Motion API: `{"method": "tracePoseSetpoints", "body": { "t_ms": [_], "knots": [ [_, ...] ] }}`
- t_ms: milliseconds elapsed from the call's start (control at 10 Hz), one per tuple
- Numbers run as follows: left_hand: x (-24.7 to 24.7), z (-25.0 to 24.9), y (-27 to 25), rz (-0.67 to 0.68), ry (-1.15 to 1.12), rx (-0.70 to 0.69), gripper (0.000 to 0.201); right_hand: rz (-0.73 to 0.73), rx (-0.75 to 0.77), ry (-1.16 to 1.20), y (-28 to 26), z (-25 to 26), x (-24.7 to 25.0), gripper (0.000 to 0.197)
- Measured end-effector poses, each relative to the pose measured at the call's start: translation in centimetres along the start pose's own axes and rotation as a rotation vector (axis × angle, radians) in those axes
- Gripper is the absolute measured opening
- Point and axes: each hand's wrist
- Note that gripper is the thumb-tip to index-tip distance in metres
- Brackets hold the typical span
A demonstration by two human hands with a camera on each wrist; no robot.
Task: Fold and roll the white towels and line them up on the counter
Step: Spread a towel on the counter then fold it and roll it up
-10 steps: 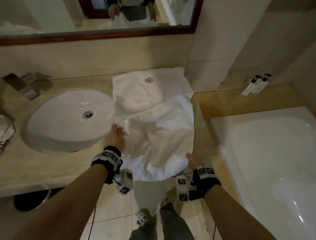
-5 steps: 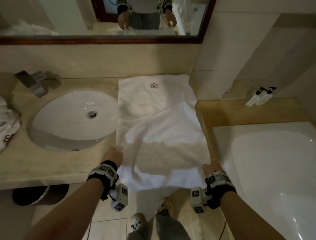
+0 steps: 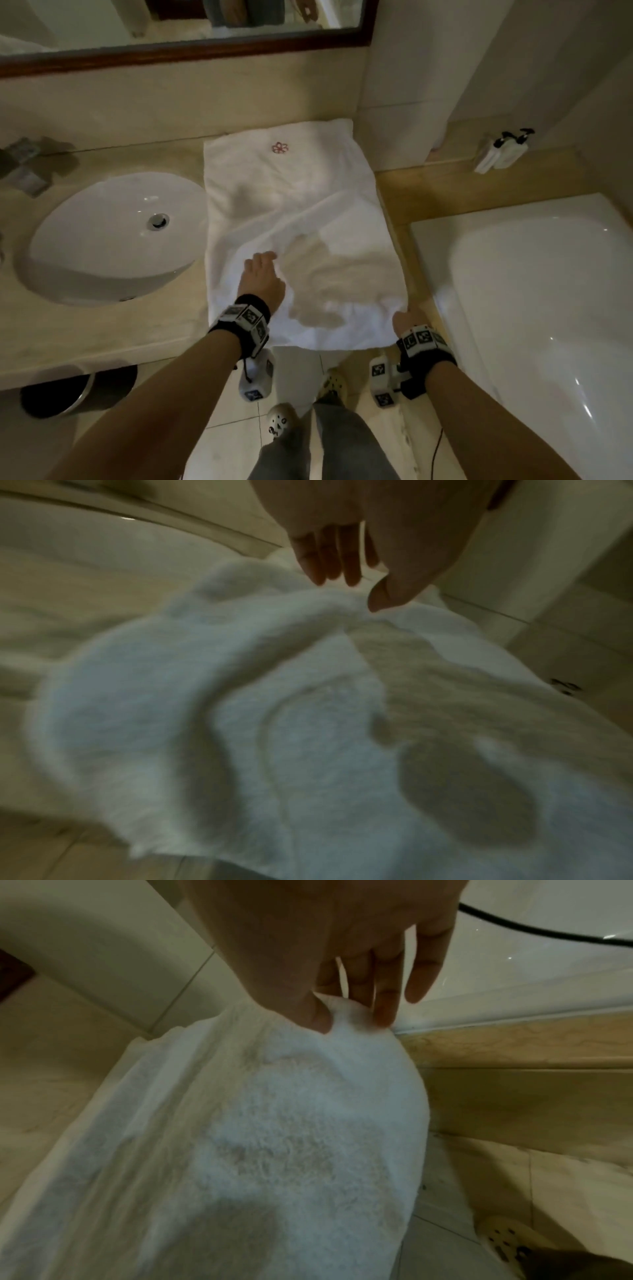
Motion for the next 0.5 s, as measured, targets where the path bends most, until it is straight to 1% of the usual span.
{"method": "tracePoseSetpoints", "body": {
  "t_ms": [100, 200, 300, 400, 500],
  "knots": [
    [-1.1, -5.8, 0.6, 0.157, 0.084, -0.193, 0.042, 0.025, -0.016, 0.109, 0.3, -1.3, 0.1, 0.041],
    [-2.1, -11.8, 1.8, 0.305, 0.288, -0.342, 0.04, 0.077, -0.048, 0.246, 0.9, -2.9, 0.4, 0.044],
    [-2.7, -16.3, 3.4, 0.332, 0.429, -0.473, 0.04, 0.158, -0.192, 0.36, 0.3, -3.8, 0.8, 0.041],
    [-3.4, -18.7, 4.8, 0.293, 0.564, -0.61, 0.047, 0.245, -0.217, 0.405, 0.2, -4.3, 1.3, 0.037],
    [-4.1, -20.1, 6.2, 0.242, 0.646, -0.718, 0.049, 0.284, -0.166, 0.409, 0.3, -5.2, 1.6, 0.028]
  ]
}}
Point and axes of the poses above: each hand's wrist, its own y-axis towards the middle knuckle, its own x-axis out of the back of the hand, z = x × y, and after that the axes turned 14 degrees about x, right-handed
